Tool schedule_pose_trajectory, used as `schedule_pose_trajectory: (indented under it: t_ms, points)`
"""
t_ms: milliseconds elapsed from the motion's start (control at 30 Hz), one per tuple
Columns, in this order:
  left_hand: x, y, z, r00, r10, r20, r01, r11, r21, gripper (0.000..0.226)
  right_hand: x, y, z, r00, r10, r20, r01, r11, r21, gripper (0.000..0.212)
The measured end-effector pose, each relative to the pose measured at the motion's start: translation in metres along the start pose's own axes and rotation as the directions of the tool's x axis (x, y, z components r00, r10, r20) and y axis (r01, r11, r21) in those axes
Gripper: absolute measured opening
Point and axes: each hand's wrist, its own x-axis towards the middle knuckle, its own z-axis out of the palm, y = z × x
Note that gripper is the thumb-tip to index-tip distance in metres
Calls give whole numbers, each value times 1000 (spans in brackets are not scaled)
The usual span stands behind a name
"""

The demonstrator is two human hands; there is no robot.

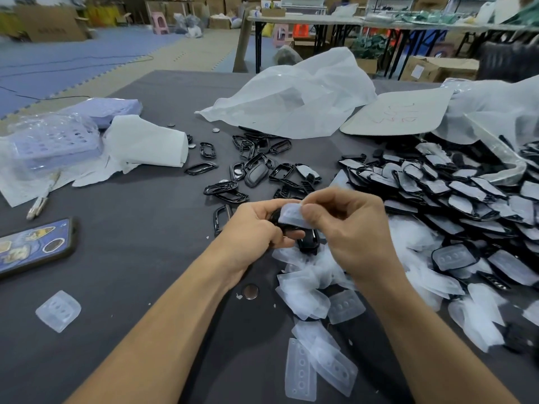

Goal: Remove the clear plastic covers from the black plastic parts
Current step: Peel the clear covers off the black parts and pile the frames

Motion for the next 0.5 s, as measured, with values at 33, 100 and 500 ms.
schedule_pose_trajectory:
  t_ms: [33, 100, 500]
  points:
    - [-1, 1, 0, 1000, 9, 21, -9, 1000, 23, 74, -1, 2, 1, 1000, -14, 24, 16, 997, -80, 23]
    - [-4, 3, 0, 997, 28, 65, -32, 997, 63, 78, -2, 5, 2, 999, -26, 39, 32, 983, -179, 21]
    - [-8, 4, 0, 984, 61, 165, -69, 997, 44, 80, -4, 10, 9, 987, -159, -1, 145, 902, -407, 14]
